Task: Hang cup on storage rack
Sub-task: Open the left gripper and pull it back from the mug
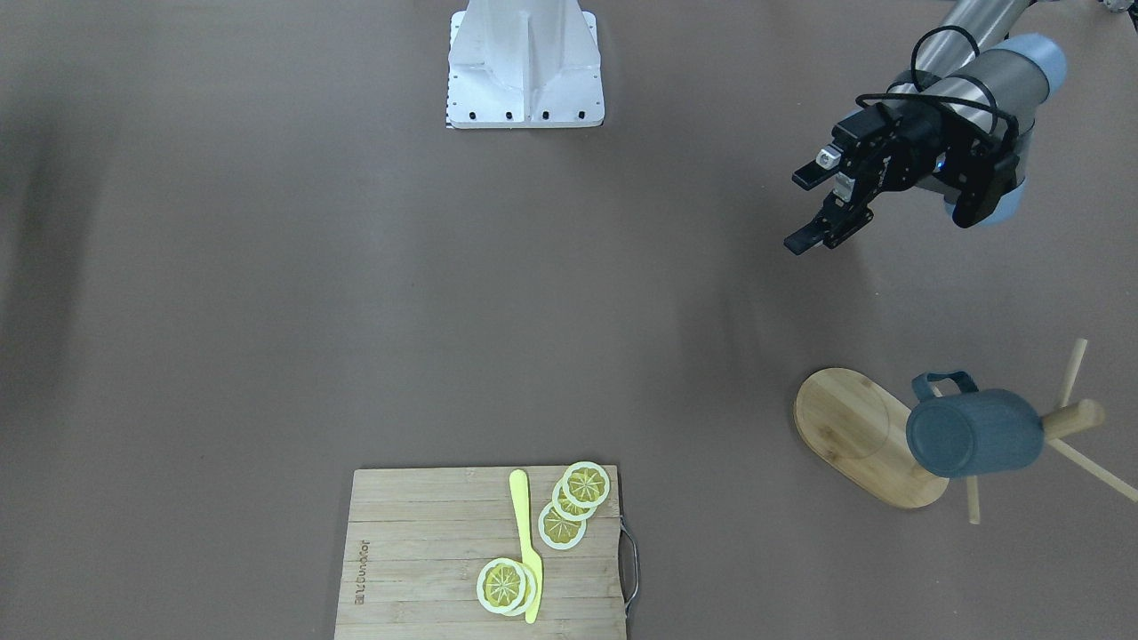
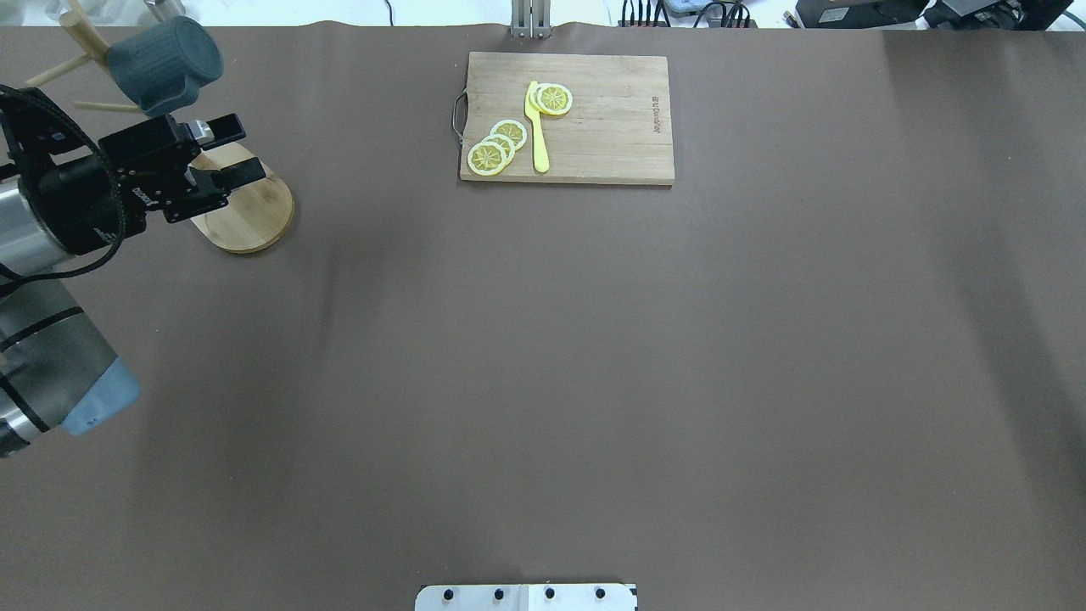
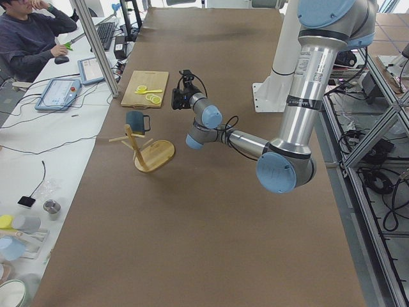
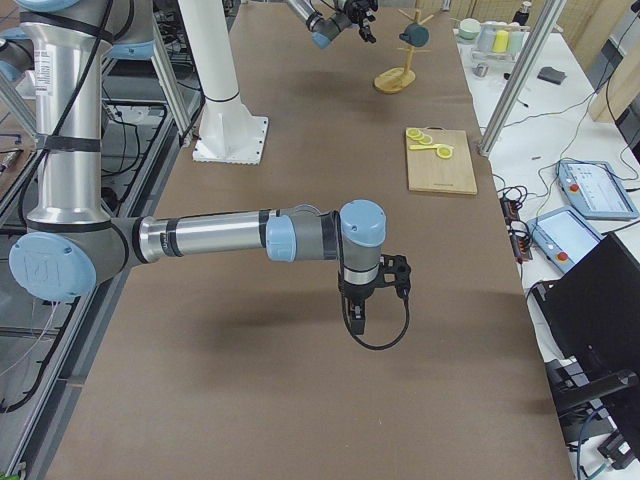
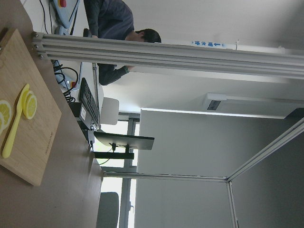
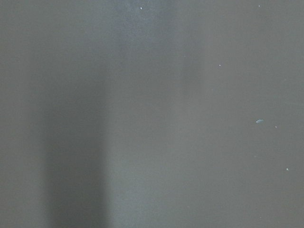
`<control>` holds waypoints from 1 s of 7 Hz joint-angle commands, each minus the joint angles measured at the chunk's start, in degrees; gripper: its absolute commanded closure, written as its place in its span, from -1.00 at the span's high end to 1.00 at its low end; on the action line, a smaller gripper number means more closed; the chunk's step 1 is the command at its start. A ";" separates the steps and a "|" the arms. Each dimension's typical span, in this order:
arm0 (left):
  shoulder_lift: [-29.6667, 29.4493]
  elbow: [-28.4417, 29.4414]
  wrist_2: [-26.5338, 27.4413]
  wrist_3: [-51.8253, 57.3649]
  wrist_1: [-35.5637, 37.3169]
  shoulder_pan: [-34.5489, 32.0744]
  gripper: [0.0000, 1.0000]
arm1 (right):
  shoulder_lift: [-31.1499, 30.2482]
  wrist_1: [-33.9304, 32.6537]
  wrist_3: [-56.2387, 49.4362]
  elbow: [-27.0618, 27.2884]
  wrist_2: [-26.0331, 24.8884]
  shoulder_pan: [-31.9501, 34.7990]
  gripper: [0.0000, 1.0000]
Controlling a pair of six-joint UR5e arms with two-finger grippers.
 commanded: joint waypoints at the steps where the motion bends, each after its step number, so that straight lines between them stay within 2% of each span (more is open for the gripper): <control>1: 3.67 -8.21 -2.29 19.02 13.60 -0.05 0.97 | 0.00 0.00 0.00 -0.09 0.00 0.00 1.00; 2: 3.94 -8.14 -2.83 22.57 15.03 -0.05 0.97 | 0.00 0.00 0.00 -0.09 0.00 0.00 1.00; 5: 7.45 -8.23 -3.45 42.76 22.14 -0.92 0.97 | 0.00 0.00 0.00 -0.09 -0.09 0.00 1.00; 7: 8.07 -9.62 -3.45 54.63 31.34 -3.19 0.97 | 0.00 0.00 0.00 -0.09 -0.09 0.00 1.00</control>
